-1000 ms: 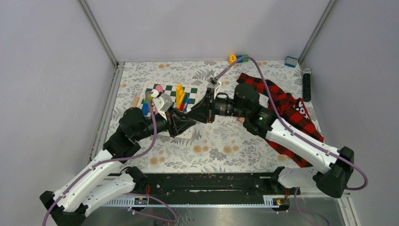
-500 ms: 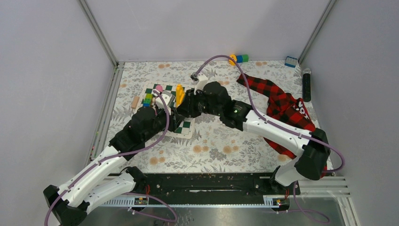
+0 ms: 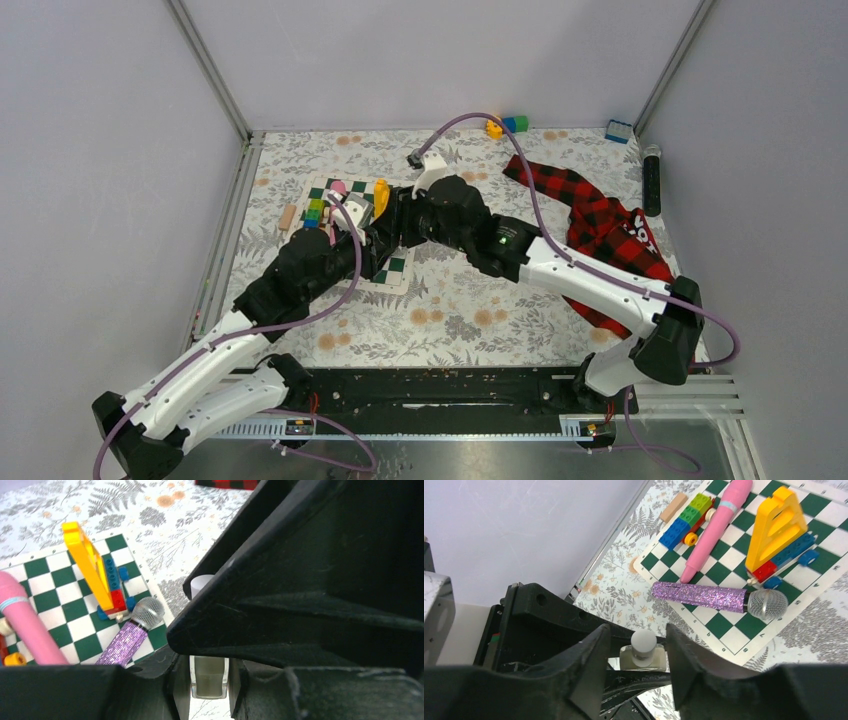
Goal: Paint the nails
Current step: Screw the nail polish bottle.
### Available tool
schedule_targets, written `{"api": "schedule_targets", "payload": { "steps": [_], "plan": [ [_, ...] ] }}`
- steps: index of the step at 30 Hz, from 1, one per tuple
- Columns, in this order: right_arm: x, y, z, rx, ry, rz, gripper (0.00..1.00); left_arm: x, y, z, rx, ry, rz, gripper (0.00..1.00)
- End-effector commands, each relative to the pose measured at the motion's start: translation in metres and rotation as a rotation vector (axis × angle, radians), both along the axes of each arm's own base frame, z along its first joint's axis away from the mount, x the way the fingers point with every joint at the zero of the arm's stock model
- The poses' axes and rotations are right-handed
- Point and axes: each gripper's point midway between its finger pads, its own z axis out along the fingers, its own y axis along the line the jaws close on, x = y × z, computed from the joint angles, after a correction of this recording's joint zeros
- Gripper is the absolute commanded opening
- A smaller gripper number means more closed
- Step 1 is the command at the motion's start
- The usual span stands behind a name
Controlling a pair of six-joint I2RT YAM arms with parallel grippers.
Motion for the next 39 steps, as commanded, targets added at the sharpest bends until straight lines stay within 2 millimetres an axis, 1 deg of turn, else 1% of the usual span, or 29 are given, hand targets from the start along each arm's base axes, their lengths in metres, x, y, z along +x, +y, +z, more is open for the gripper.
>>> {"api": "schedule_targets", "payload": {
  "steps": [1,5,10,12,13,15,16,19,21,22,23,26,28,30,32,34,36,39],
  "plan": [
    [-0.039,0.006,0.025,0.022,-0.026,0.14,0.58,0.002,-0.021,0.074,-0.181,-0.201,-0.079,0.0],
    [-0.029,-0.013,0.037,0.028,-0.058,0.102,0.66,-0.003,-0.023,0.077,-0.188,-0.212,-0.105,0.0],
    [-0.019,-0.044,0.05,0.047,-0.092,0.054,0.72,-0.006,-0.024,0.078,-0.189,-0.22,-0.123,0.0],
    [-0.02,-0.057,0.059,0.058,-0.12,0.06,0.73,-0.007,-0.026,0.078,-0.189,-0.217,-0.133,0.0],
    [-0.024,-0.065,0.069,0.069,-0.141,0.065,0.73,-0.008,-0.026,0.077,-0.188,-0.216,-0.138,0.0],
    [-0.028,-0.08,0.08,0.063,-0.184,0.058,0.73,-0.011,-0.029,0.078,-0.191,-0.213,-0.16,0.0],
    [-0.029,-0.089,0.084,0.056,-0.205,0.048,0.74,-0.012,-0.031,0.083,-0.206,-0.227,-0.173,0.0],
    [-0.031,-0.114,0.093,0.048,-0.242,0.02,0.78,-0.02,-0.038,0.087,-0.227,-0.228,-0.234,0.0],
    [-0.034,-0.126,0.095,0.052,-0.276,0.038,0.81,-0.033,-0.048,0.093,-0.248,-0.23,-0.325,0.0],
    [-0.039,-0.128,0.099,0.067,-0.313,0.077,0.8,-0.042,-0.053,0.096,-0.261,-0.234,-0.384,0.0],
    [-0.045,-0.13,0.101,0.074,-0.342,0.113,0.78,-0.054,-0.059,0.1,-0.277,-0.23,-0.459,0.0],
    [-0.071,-0.127,0.107,0.123,-0.426,0.27,0.77,-0.093,-0.073,0.113,-0.339,-0.215,-0.696,0.0],
    [-0.092,-0.124,0.115,0.172,-0.475,0.378,0.79,-0.117,-0.077,0.12,-0.385,-0.199,-0.842,0.0],
    [-0.111,-0.121,0.124,0.231,-0.514,0.476,0.8,-0.133,-0.078,0.123,-0.405,-0.18,-0.947,0.0],
    [-0.128,-0.119,0.135,0.3,-0.561,0.565,0.82,-0.143,-0.079,0.124,-0.412,-0.162,-1.016,0.0],
    [-0.142,-0.118,0.14,0.357,-0.583,0.638,0.84,-0.153,-0.079,0.124,-0.416,-0.147,-1.08,0.0],
    [-0.148,-0.117,0.144,0.402,-0.59,0.668,0.84,-0.16,-0.079,0.125,-0.419,-0.132,-1.12,0.0],
    [-0.152,-0.116,0.145,0.44,-0.589,0.69,0.84,-0.166,-0.079,0.125,-0.421,-0.126,-1.152,0.0]
  ]
}}
